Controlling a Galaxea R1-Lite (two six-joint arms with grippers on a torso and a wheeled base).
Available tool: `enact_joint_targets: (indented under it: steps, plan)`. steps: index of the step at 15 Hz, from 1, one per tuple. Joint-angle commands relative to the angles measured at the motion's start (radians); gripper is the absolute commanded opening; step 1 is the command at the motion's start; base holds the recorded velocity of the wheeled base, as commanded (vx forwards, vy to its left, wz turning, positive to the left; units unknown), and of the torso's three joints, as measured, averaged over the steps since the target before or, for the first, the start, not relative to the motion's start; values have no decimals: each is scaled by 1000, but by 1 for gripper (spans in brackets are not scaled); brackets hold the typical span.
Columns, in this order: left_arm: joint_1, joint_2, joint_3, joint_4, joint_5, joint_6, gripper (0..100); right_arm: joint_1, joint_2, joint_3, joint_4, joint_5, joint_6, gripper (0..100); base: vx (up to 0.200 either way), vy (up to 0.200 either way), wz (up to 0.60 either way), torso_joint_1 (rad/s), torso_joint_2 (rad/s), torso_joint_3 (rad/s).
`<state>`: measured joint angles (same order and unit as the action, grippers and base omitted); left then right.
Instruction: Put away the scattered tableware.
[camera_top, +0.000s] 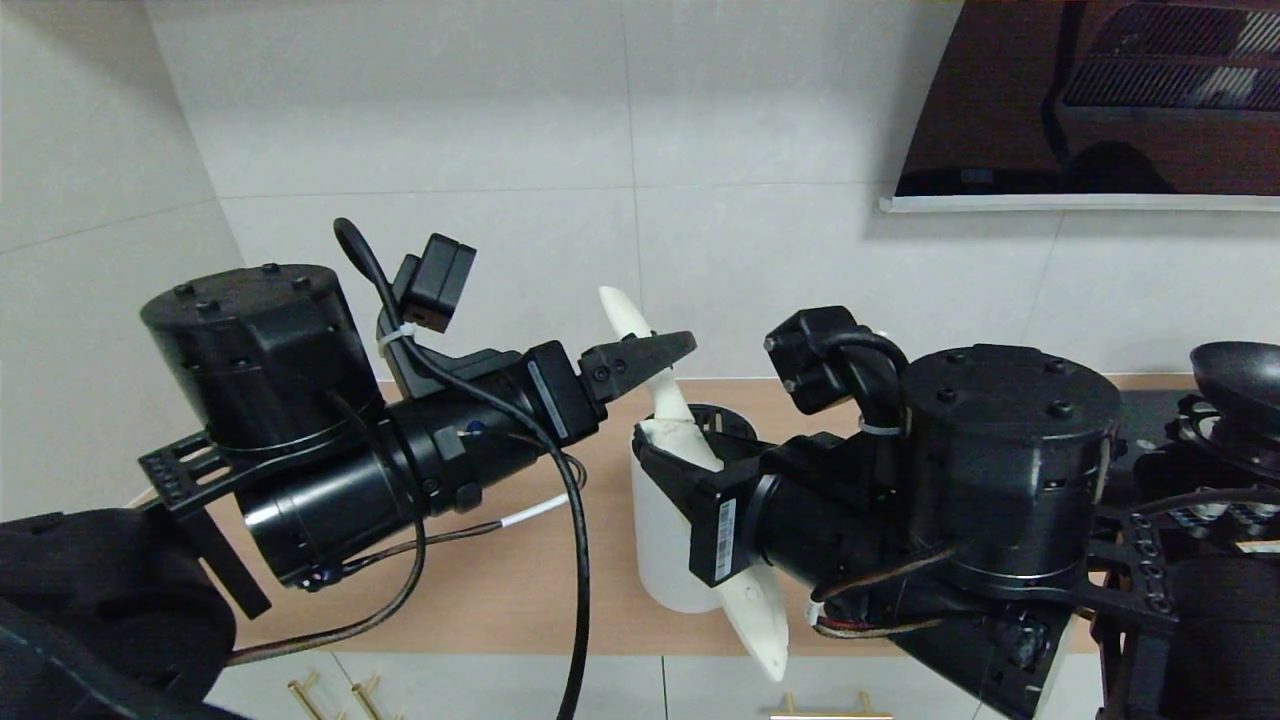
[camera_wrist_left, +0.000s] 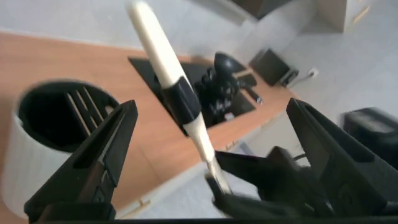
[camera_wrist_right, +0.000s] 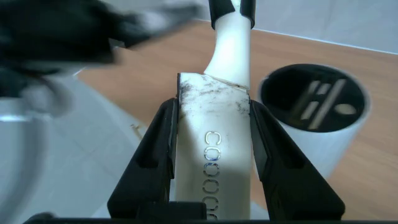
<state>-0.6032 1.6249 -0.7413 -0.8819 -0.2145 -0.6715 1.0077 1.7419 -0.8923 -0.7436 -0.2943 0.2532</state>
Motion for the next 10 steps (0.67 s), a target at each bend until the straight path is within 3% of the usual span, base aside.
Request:
enact_joint_targets:
  steps: [1, 10]
  plan:
    - [-4, 18, 0, 0, 0, 0, 100, 6, 4, 6, -5, 0, 0, 0, 0, 0, 0, 0, 0, 0]
    - [3, 29, -4, -2, 4, -2, 100, 34, 13, 29, -36, -2, -5, 0, 0, 0, 0, 0, 0, 0]
